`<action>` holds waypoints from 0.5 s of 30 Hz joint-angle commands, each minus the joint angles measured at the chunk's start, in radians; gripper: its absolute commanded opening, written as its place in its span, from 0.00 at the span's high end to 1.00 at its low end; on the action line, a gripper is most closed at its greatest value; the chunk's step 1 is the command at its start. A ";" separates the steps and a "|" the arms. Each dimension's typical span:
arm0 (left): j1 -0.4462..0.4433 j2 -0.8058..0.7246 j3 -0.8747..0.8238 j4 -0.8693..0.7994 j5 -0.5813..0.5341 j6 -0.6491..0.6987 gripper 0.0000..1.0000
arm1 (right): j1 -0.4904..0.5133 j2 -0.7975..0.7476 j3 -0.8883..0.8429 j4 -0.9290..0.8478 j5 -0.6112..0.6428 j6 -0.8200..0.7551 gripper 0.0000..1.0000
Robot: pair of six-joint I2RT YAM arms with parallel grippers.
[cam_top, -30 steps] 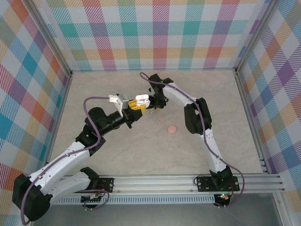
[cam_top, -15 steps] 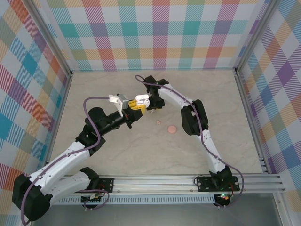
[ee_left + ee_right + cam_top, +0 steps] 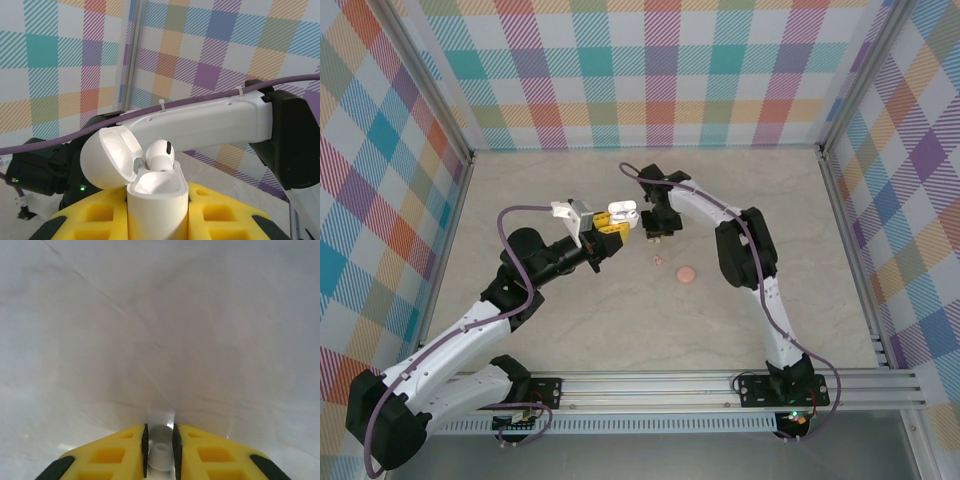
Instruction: Insert the wireless bluetooth earbuds into the charging case
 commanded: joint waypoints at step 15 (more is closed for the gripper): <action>0.012 -0.002 0.034 0.041 0.016 -0.007 0.99 | -0.106 -0.168 -0.216 0.016 -0.051 -0.070 0.67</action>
